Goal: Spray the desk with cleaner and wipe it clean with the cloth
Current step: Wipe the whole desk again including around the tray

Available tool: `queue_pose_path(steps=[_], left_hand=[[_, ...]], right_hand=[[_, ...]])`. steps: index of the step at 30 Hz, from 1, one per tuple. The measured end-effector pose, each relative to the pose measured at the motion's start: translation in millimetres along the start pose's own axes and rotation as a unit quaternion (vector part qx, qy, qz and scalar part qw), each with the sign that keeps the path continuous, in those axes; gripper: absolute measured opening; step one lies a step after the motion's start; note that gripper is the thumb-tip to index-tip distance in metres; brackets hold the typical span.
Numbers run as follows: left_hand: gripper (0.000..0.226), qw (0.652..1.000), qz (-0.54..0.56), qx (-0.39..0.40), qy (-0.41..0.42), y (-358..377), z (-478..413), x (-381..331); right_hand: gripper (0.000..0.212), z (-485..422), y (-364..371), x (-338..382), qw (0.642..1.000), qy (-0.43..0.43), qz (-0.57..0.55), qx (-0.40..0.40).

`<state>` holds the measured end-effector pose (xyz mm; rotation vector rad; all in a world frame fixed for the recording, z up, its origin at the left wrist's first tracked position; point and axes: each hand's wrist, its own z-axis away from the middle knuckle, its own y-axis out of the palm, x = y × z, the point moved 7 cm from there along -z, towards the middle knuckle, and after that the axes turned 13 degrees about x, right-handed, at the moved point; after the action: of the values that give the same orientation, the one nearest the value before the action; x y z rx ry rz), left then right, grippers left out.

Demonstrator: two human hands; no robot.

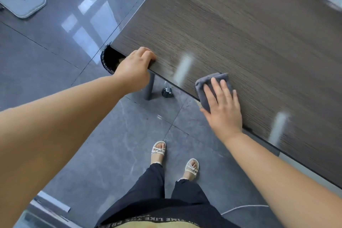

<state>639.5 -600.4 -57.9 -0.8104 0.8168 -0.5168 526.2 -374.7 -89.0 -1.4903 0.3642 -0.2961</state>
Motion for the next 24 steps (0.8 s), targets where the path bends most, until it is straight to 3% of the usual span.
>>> queue_pose_path(steps=[5, 7, 10, 14, 19, 24], left_hand=[[0.05, 0.989, 0.135, -0.039, -0.035, -11.1, 6.5, 14.4], [0.045, 0.986, 0.141, -0.072, -0.055, -15.0, 11.6, 21.0], [0.037, 0.987, 0.117, -0.085, -0.063, -13.1, 15.0, 20.8], [0.037, 0.994, 0.065, -0.075, -0.056, -2.5, 13.1, 8.9], [0.043, 0.999, -0.005, -0.054, 0.002, 17.7, 10.5, -28.1], [0.043, 0.998, -0.007, -0.055, 0.035, 32.1, 10.2, -60.8]], right_hand=[[0.079, -67.7, -5.1, 61.6, 1.0, 0.014, -0.005, 0.025], [0.076, -100.0, -16.1, 93.8, 0.999, 0.023, -0.018, 0.015], [0.069, -125.5, -10.1, 125.0, 0.994, 0.015, -0.044, 0.096], [0.075, -89.5, -12.9, 84.0, 0.998, -0.025, -0.049, 0.044], [0.068, 7.5, -2.7, -9.4, 1.0, 0.012, -0.022, 0.019], [0.078, -42.1, -5.5, 40.3, 0.999, 0.047, -0.005, 0.023]])
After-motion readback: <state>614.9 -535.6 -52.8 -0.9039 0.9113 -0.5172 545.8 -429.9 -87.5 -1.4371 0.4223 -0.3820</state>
